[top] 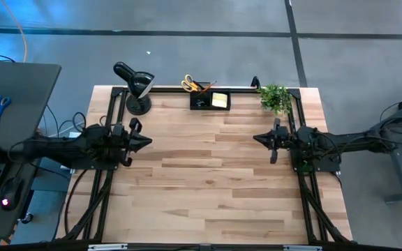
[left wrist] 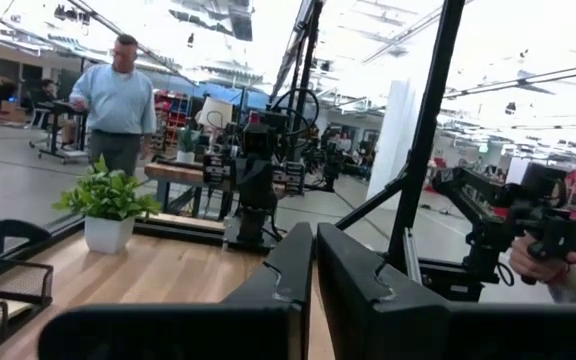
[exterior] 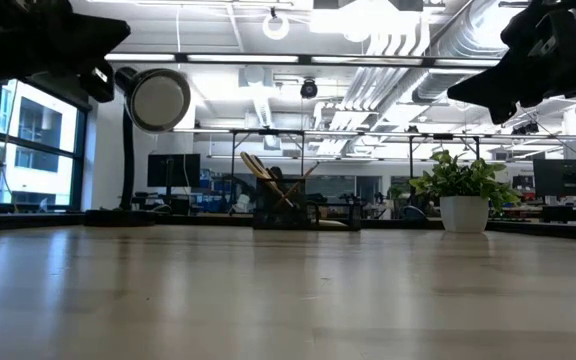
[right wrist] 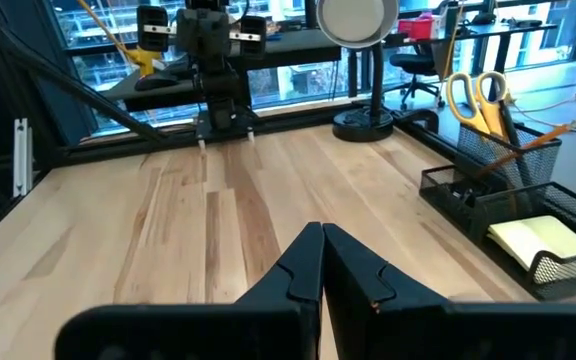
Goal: Pick and place office supplies into organizer
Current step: Return to Home Position
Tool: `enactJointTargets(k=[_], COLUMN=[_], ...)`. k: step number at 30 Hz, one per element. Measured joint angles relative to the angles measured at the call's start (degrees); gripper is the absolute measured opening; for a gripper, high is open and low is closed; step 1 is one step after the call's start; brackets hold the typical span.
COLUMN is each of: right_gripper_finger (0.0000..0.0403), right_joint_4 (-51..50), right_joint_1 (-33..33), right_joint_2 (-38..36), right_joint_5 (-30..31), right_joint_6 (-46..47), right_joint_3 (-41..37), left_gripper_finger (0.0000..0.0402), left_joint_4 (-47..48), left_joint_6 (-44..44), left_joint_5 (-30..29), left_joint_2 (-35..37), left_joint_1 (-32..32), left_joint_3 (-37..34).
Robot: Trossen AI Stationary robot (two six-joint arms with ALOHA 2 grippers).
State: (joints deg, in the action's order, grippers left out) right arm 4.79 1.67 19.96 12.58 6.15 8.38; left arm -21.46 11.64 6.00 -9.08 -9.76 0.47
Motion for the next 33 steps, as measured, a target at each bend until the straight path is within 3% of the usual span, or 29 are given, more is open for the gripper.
enactJointTargets(k=[6,13,33], right_gripper_finger=[0.0000,0.0000,0.0000], right_joint_4=[-1.3,-2.1,-2.3], right_joint_1=[0.0,0.0,0.0], right_joint_2=[-1.3,-1.4,-1.3], right_joint_5=[0.0,0.0,0.9], right_joint_6=[0.4,0.9,0.3], right_joint_3=[0.0,0.0,0.0], left_gripper_finger=[0.0010,0.0010,0.0010], left_joint_4=[9.0,15.3,14.6], left_joint_6=[0.0,-0.8,-2.3], left_joint_5=[0.0,-0.2,-0.8], left_joint_2=[8.9,8.8,8.7], left_joint_1=[0.0,0.0,0.0], left_joint_3=[0.0,2.5,0.0])
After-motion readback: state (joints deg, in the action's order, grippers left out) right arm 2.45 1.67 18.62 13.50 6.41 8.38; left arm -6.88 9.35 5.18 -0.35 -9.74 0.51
